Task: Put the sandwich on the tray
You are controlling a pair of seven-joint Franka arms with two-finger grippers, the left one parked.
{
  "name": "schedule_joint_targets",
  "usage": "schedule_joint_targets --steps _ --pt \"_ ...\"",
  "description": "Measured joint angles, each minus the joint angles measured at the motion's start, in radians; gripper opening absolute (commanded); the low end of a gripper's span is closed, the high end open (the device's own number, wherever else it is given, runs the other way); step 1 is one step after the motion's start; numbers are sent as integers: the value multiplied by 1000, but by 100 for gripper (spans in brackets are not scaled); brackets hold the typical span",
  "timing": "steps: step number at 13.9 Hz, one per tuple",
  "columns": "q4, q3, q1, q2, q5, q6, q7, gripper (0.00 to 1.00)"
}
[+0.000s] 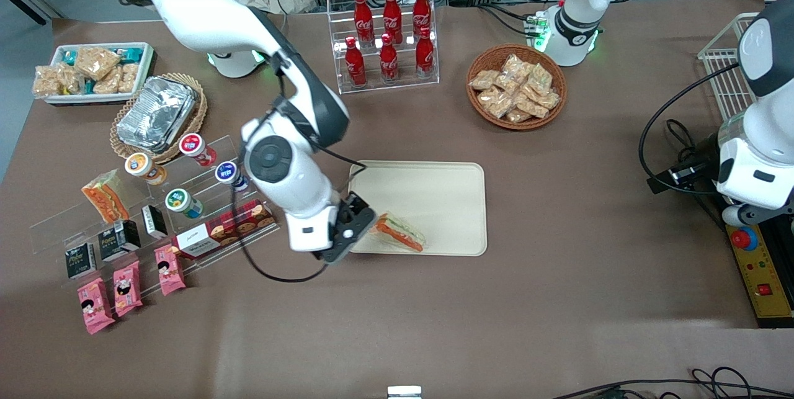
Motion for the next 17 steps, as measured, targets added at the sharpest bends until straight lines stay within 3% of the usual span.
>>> schedule_joint_targets --steps 13,17 --pt "1 -18 -379 -286 2 -414 16 100" --pt "1 -20 -432 -361 2 -515 166 100"
